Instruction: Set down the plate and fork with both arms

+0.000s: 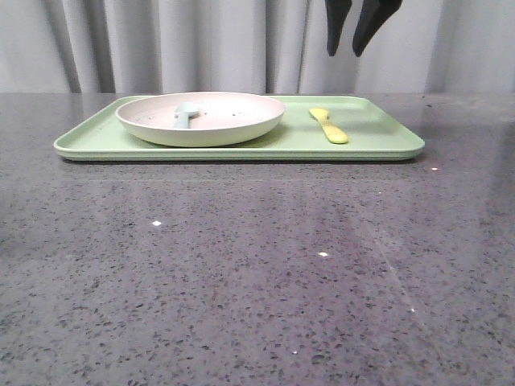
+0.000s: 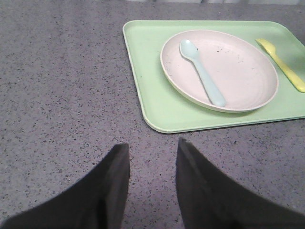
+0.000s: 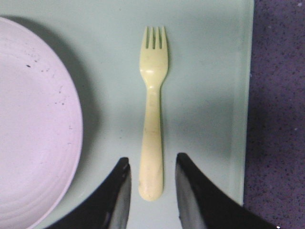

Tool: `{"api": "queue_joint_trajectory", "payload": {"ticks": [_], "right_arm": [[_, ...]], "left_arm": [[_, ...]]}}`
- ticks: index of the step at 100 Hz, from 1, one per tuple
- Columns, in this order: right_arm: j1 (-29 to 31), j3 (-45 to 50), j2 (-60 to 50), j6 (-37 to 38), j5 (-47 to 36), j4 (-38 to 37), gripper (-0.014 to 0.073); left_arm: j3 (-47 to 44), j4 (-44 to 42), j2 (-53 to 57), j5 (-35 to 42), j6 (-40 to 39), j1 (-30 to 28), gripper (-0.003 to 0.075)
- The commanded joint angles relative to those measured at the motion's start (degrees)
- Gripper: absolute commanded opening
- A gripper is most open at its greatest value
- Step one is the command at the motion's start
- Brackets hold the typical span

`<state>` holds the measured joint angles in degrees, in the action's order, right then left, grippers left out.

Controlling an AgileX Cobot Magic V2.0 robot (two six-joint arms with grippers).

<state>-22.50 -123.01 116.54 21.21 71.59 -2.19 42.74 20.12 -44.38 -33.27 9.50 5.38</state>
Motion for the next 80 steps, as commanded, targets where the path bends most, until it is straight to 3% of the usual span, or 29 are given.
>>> {"api": "queue_joint_trajectory", "payload": {"ticks": [1, 44, 80], "right_arm": [[-0.06, -1.19, -6.20, -0.57, 5.45, -0.37, 0.0257], [-0.66, -1.06, -15.63, -2.48, 5.46, -0.42, 0.0257], [-0.66, 7.01, -24.20, -2.63, 3.75, -0.48, 0.0257]], "left_arm": [[1.51, 1.44, 0.37, 4.37, -0.38, -0.08, 0.0240], [1.51, 1.44, 0.37, 4.72, -0.38, -0.08, 0.0240], [1.51, 1.44, 0.37, 4.72, -0.38, -0.08, 0.0240]]}}
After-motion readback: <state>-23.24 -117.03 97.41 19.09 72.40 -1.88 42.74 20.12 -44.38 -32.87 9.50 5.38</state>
